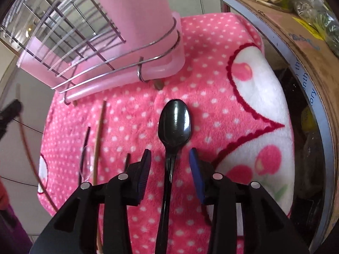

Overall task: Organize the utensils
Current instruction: 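Grasp the black spoon with the right tool while the left tool grasps another chopstick, then carry the black spoon and chopstick over the pink cup while both tools release them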

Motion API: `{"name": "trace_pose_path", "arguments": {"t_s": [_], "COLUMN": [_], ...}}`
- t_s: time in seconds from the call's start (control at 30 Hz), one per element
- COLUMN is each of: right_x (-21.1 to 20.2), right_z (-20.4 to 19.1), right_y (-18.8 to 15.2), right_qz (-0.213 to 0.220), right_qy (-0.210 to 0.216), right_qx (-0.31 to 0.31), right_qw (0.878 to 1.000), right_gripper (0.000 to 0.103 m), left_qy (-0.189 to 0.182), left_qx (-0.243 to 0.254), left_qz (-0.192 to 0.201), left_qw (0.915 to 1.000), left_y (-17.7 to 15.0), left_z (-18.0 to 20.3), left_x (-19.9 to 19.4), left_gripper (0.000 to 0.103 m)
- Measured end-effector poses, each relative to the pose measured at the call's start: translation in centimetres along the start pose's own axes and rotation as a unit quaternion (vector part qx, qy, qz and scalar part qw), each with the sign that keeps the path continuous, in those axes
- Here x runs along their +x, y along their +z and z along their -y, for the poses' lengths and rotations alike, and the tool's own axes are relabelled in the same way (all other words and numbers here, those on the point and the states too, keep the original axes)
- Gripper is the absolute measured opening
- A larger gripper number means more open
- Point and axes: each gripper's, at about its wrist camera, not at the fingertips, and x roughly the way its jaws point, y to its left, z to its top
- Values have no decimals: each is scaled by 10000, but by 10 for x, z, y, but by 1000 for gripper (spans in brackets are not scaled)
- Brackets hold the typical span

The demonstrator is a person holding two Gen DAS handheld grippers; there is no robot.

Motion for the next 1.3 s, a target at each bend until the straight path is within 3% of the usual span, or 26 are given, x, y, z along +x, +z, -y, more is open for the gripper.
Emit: {"name": "trace_pose_path", "arguments": {"t_s": [0.07, 0.13, 0.33, 0.6, 0.93, 1.3], "right_x": [1, 2, -11, -58, -144, -212], "right_z": [-1, -2, 16, 28, 3, -23], "right_y": [3, 5, -2, -7, 4, 51], "right_qz": [4, 20, 327, 1274, 2767, 4114], "right_qy": [-66, -271, 110, 1093, 1964, 2226], "right_qx": [-32, -57, 266, 554, 192, -392], "right_qw": [10000, 9996, 9991, 9842, 9405, 8830], "right_gripper": [36, 16, 11, 11, 11, 11], "left_qy": [-38, -53, -89, -175, -80, 165], "left_qx": [-6, -20, -95, -128, 12, 208], "left_qz": [78, 163, 555, 1186, 1844, 2568], "left_qw": [10000, 9999, 9984, 9927, 9828, 9661], "left_y": [-1, -1, 3, 8, 23, 59], "left_z": [0, 2, -3, -3, 8, 22], "left_x": [-6, -9, -37, -74, -121, -177], "left_gripper": [5, 5, 5, 5, 5, 5]}}
